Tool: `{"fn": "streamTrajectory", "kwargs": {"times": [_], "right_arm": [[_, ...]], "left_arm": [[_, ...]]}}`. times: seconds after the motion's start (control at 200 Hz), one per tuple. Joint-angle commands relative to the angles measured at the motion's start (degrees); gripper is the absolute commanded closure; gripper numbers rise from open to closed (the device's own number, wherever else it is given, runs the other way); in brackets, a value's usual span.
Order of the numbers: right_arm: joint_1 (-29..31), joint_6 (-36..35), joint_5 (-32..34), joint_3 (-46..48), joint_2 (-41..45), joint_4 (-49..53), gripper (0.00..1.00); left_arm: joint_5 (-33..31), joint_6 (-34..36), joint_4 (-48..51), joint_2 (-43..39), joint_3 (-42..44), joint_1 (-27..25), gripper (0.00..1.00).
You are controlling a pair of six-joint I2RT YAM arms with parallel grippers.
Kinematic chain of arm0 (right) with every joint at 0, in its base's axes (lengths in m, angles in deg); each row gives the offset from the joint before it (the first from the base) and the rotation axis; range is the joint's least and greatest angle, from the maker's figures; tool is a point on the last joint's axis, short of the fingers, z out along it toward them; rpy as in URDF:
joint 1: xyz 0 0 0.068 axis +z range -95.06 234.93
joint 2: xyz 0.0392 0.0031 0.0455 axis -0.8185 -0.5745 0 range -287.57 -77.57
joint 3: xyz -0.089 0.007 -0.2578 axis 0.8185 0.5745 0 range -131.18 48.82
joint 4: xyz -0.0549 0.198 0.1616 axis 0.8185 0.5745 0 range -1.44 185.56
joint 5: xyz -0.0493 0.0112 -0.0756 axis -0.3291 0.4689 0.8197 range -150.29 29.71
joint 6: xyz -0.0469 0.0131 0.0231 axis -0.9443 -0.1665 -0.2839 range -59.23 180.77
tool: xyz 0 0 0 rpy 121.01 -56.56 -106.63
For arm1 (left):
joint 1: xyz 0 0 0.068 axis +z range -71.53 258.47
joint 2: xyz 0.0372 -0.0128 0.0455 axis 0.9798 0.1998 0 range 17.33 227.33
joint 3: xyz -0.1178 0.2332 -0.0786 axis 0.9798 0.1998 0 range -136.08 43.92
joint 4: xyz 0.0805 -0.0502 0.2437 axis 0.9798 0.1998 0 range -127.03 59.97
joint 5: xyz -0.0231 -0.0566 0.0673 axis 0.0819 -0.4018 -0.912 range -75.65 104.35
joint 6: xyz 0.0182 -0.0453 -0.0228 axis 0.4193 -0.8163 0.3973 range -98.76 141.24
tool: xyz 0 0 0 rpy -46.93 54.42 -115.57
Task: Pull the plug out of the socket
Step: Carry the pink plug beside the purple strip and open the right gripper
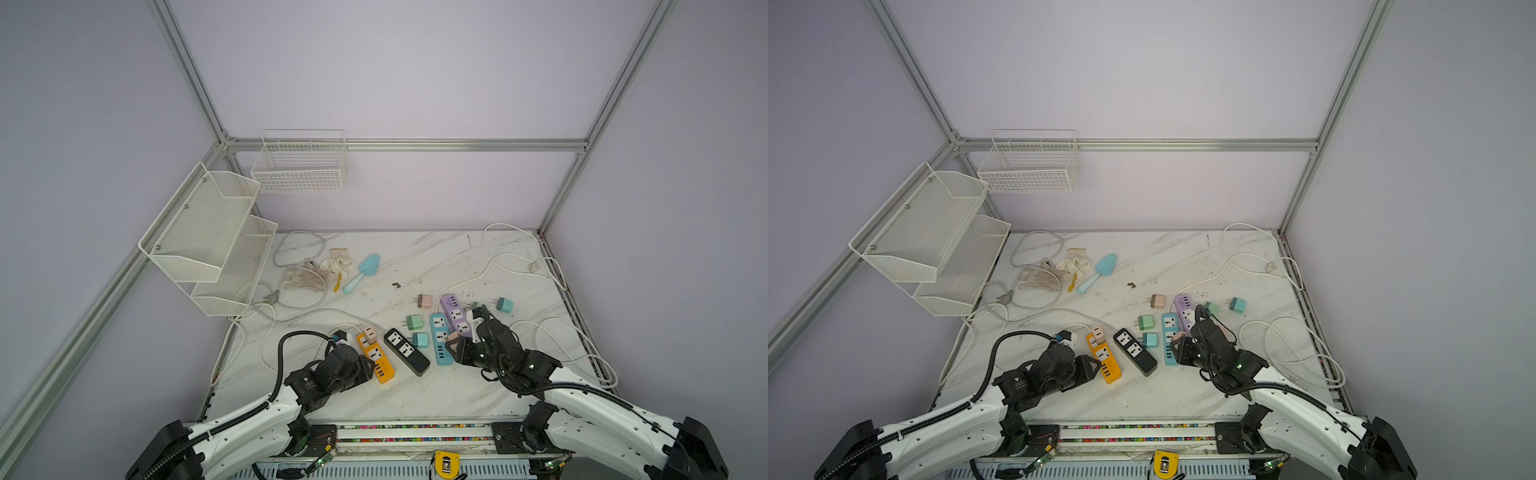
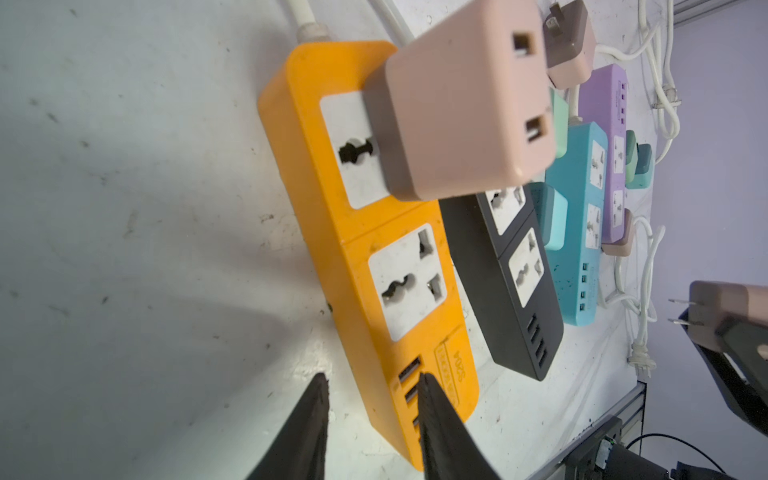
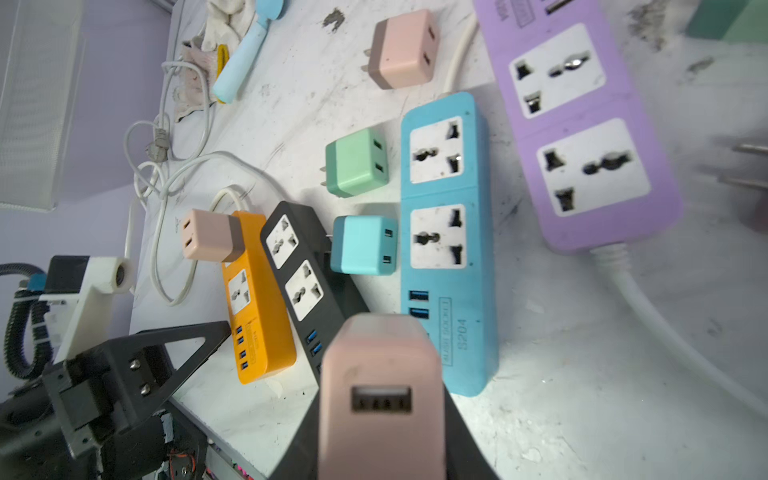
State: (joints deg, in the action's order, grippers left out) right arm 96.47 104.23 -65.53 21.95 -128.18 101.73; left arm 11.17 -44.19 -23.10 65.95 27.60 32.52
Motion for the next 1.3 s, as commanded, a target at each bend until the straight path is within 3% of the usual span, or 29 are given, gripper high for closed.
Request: {"fn": "streamTrajectory", "kwargs": {"times": [0.0, 0.325, 0.67, 1.295], "right_arm": [[-2.4, 2.4, 0.0, 1.1, 0.5, 2.0, 0.95], [-6.9, 3.0, 1.5, 3.3, -4.6, 0.3, 0.97], [-7.8, 2.9, -1.7, 4.5, -10.0, -5.4, 0.97], [-8.4, 5.1, -0.5, 5.4, -11.0, -4.3, 0.7]], "left_arm": [[-2.9, -0.7, 0.6, -0.4, -5.8, -1.1, 0.63], [-4.1, -0.6, 0.7, -0.3, -6.3, -1.9, 0.62], [-4.4, -0.3, 1.1, -0.1, -6.9, -1.9, 0.6], [-6.6, 1.3, 4.3, -1.4, -7.8, -1.9, 0.57]]}}
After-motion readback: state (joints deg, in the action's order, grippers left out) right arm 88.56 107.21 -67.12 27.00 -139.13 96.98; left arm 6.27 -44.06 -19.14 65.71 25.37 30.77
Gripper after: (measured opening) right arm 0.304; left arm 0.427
